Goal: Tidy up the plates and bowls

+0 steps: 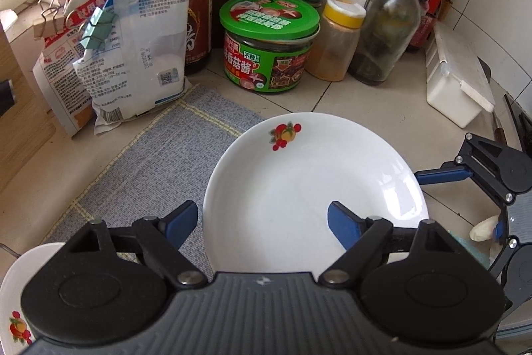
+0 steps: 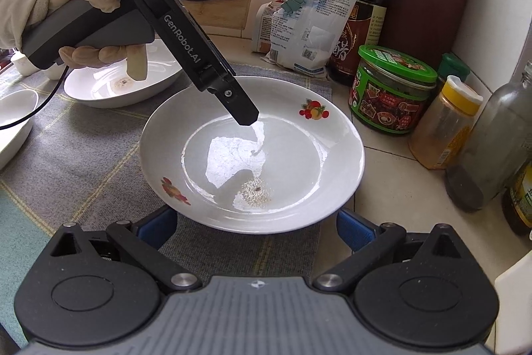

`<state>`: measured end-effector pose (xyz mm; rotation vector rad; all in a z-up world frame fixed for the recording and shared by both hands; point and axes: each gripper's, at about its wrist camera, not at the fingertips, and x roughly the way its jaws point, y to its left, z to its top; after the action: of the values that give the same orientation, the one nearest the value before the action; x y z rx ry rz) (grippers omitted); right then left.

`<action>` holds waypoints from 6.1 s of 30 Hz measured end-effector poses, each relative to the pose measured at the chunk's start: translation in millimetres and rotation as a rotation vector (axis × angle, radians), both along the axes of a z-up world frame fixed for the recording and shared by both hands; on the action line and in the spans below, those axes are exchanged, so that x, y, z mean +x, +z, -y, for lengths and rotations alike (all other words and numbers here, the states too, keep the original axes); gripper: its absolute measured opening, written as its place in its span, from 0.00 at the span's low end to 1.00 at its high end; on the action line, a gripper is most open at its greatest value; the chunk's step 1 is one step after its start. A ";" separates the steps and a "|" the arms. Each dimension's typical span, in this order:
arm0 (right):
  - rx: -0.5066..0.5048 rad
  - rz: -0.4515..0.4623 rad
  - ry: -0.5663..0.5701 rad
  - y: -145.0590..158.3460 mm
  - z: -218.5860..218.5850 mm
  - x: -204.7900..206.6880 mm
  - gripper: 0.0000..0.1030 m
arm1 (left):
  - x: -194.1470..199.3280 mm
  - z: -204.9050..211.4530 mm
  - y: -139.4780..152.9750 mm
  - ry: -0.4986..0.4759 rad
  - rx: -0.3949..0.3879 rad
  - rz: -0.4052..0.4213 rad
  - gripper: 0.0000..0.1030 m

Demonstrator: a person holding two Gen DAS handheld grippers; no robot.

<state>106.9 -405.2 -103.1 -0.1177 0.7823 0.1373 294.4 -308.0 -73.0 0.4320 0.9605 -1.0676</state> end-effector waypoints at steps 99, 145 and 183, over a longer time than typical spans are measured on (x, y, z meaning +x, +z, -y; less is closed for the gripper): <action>0.255 -0.276 0.158 3.8 -270.6 8.3 1.00 | -243.4 -325.9 -32.3 0.399 -0.133 0.289 1.00; 0.309 -0.487 0.479 10.8 -270.4 107.5 1.00 | -234.0 -322.3 -31.5 0.314 -0.097 0.311 1.00; 0.315 -0.526 0.474 29.0 -254.7 102.8 1.00 | -230.1 -307.4 -17.0 0.266 -0.091 0.290 0.99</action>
<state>209.7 -150.5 -74.1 0.0379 1.2356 0.7600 64.3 -0.6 -90.0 0.3613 0.6864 -0.7789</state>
